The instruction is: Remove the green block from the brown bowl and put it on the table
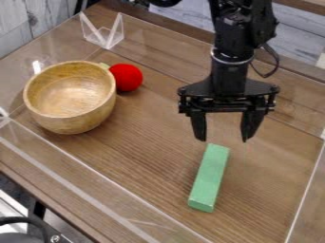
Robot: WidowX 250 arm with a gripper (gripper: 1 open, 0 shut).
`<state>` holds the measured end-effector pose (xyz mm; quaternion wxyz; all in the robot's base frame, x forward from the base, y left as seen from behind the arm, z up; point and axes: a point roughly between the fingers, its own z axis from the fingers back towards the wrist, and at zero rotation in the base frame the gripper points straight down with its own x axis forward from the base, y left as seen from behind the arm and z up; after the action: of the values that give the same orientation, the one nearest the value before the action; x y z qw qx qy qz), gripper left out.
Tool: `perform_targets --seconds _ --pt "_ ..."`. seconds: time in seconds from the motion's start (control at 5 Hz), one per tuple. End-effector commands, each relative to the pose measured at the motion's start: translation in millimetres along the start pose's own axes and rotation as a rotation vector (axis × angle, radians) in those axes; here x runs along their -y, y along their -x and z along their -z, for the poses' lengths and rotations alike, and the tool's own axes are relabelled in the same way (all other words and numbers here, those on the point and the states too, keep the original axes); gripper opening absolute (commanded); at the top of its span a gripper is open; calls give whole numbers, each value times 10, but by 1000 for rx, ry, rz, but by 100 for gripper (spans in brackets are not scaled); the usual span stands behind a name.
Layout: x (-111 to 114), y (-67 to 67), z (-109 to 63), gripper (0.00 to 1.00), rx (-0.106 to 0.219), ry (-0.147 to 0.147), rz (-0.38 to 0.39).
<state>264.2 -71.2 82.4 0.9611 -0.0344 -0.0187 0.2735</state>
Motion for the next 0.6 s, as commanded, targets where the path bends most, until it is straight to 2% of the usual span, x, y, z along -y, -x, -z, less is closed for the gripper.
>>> perform_targets --seconds 0.0,0.2,0.4 --pt "-41 -68 -184 100 32 26 -58" --pt "-120 -115 -283 100 39 29 -122" --pt "-209 -161 -528 100 47 50 -126"
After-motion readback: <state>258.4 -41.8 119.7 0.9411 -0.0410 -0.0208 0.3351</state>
